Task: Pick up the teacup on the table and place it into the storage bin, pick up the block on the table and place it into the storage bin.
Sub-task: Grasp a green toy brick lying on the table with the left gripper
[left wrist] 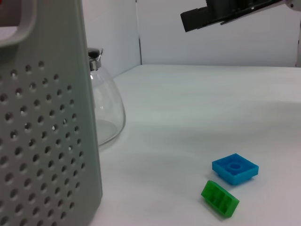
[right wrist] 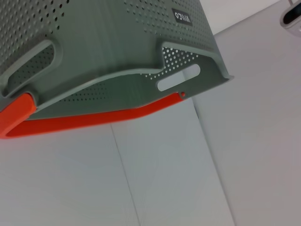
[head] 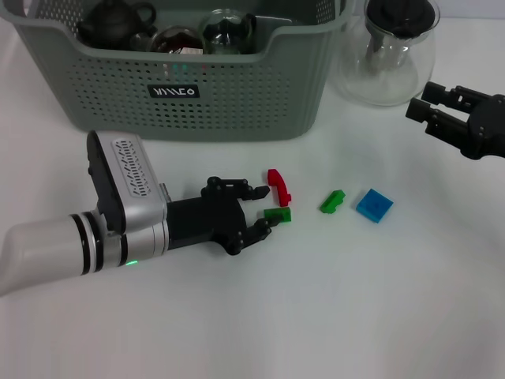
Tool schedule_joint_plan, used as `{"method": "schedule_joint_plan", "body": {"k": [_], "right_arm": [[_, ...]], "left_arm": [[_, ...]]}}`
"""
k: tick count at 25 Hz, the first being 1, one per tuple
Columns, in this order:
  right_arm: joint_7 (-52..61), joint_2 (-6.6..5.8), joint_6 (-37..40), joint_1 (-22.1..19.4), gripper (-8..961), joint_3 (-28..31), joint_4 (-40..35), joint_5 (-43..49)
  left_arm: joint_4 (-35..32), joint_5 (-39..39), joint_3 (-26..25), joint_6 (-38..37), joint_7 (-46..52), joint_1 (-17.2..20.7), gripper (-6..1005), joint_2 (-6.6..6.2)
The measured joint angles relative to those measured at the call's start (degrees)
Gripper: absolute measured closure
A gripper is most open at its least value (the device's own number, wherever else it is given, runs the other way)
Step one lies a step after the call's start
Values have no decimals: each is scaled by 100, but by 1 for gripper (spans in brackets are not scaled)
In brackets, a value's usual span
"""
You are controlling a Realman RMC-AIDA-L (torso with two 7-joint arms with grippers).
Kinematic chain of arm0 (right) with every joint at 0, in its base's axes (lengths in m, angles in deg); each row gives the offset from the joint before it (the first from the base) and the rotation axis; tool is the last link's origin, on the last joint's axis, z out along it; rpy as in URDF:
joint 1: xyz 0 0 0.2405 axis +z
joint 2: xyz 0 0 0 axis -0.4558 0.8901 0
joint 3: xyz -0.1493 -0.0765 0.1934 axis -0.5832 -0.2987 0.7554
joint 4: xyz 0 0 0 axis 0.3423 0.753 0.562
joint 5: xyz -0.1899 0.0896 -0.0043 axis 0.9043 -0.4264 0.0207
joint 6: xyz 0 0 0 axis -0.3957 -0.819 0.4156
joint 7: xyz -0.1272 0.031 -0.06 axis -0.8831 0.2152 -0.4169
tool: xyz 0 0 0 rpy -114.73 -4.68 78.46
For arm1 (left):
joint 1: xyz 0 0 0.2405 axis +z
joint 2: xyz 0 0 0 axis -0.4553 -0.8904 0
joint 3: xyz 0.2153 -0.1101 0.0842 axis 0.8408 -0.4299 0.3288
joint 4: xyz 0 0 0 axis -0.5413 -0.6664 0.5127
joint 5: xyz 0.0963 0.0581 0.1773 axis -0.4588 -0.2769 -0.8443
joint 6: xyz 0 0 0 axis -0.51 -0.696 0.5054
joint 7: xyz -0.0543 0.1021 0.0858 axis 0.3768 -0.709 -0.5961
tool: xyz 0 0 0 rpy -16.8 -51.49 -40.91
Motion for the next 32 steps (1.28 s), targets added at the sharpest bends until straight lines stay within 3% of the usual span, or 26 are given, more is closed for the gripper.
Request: {"method": "schedule_joint_plan", "body": {"k": [14, 28, 32], "right_arm": [[0, -1, -10, 9, 449, 0, -4, 0], [0, 0, -10, 1, 448, 0, 7, 0], [-3, 0, -10, 1, 449, 0, 24, 0]], "left_arm": [[133, -3, 1, 6, -269, 0, 614, 0], [136, -19, -2, 30, -271, 0, 749, 0], [193, -19, -11, 116, -262, -41, 738, 0]]}}
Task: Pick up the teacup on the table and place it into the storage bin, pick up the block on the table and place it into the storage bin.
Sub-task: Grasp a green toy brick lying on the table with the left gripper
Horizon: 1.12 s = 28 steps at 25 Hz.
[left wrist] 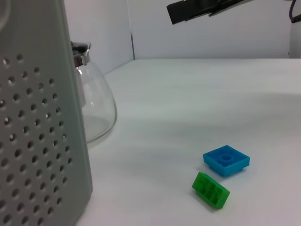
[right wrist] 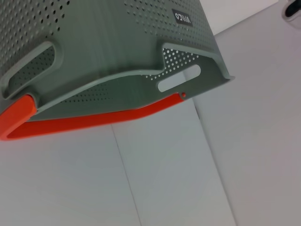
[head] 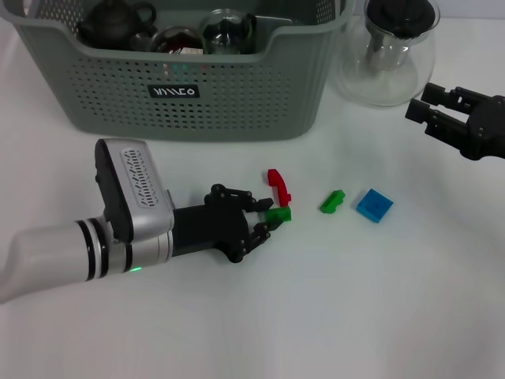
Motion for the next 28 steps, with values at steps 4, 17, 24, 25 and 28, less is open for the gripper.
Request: {"method": "schedule_joint_plan", "body": {"k": [4, 17, 24, 25, 28], "right_arm": [[-6, -6, 0, 0, 449, 0, 2, 0], [-6, -9, 0, -9, 448, -5, 9, 0], [-6, -16, 4, -9, 449, -2, 8, 0], [-6, -18, 5, -9, 448, -1, 8, 0], [4, -26, 20, -15, 448, 1, 2, 0]], "left_arm": [[82, 9, -7, 94, 14, -69, 731, 0], [155, 79, 3, 148, 51, -111, 784, 0], [93, 72, -5, 27, 285, -63, 824, -15], [29, 51, 12, -85, 471, -41, 829, -33], [-426, -81, 71, -712, 1200, 141, 832, -102]]}}
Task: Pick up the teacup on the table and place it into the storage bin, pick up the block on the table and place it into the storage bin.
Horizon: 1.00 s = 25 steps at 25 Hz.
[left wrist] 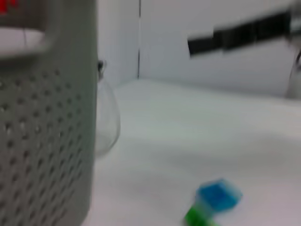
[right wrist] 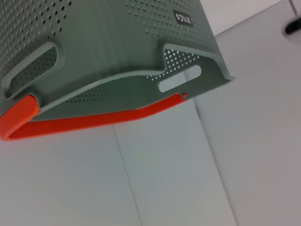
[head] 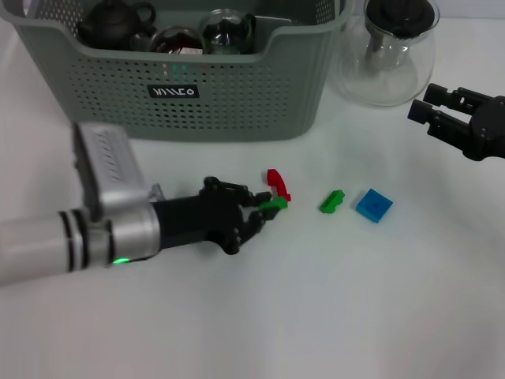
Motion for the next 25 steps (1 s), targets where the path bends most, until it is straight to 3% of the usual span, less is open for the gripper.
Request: {"method": "schedule_joint_plan", "body": {"k": [1, 2, 5, 9, 11, 14, 20, 22, 25], "right_arm": [[5, 0, 6, -1, 448, 0, -3, 0], [10, 0, 10, -1, 448, 0, -7, 0], [10, -4, 8, -2, 448, 0, -23, 0], [-8, 19, -12, 6, 448, 0, -38, 0], [-10, 25, -14, 13, 449, -4, -41, 0], [-11, 33, 7, 15, 449, -14, -46, 0], [-10, 35, 16, 9, 449, -23, -48, 0], [-10, 35, 3, 14, 449, -33, -48, 0], [-9, 35, -10, 41, 448, -35, -48, 0]], "left_arm": [[-629, -124, 16, -768, 666, 266, 830, -53], [-629, -124, 16, -768, 666, 266, 828, -53], [-1820, -154, -185, -2335, 1942, 682, 823, -163], [-2985, 139, -1354, -4000, 3600, 657, 816, -331], [-3319, 356, -1798, -4269, 4232, 523, 812, -402], [-4021, 552, -2126, -4054, 5382, 160, 807, -606], [-4777, -593, -1392, -2289, 6976, -664, 797, -1117], [-4751, -1169, -1135, -1903, 7311, -936, 793, -1231], [-4629, -2181, -719, -1364, 7782, -1298, 788, -1266]]}}
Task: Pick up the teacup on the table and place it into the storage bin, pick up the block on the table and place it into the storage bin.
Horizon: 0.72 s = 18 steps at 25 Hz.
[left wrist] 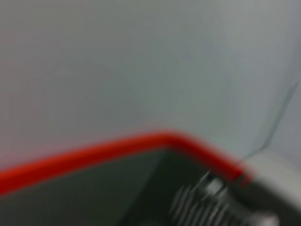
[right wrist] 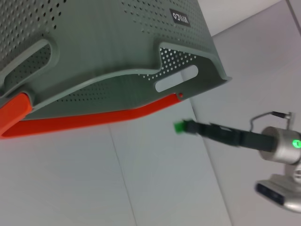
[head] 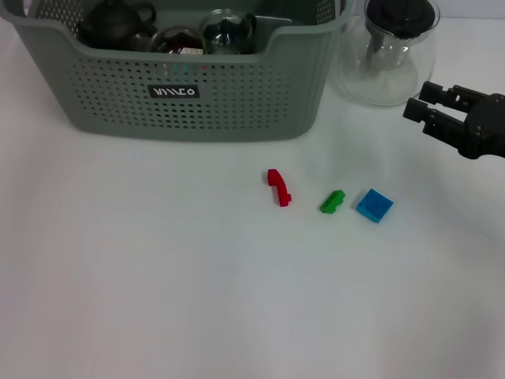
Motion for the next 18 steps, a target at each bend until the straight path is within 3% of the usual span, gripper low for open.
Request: {"method": "schedule_joint_plan", "body": {"k": [6, 10, 14, 16, 18], "right_arm": [[0, 0, -1, 36, 448, -9, 1, 0], [0, 0, -2, 42, 449, -10, 1, 0], [0, 0, -3, 44, 449, -9, 1, 0], [0, 0, -1, 45, 449, -9, 1, 0], [0, 0, -3, 38, 448, -9, 1, 1]], "left_arm": [[154, -1506, 1151, 1133, 1123, -325, 778, 280], [121, -1828, 1373, 1405, 1287, -365, 771, 473], [-195, -1493, 1236, 1267, 1219, -249, 764, 527], [-517, -912, 1016, 1056, 1017, -4, 671, 554], [-862, 146, 533, 648, 508, 384, 578, 623]]}}
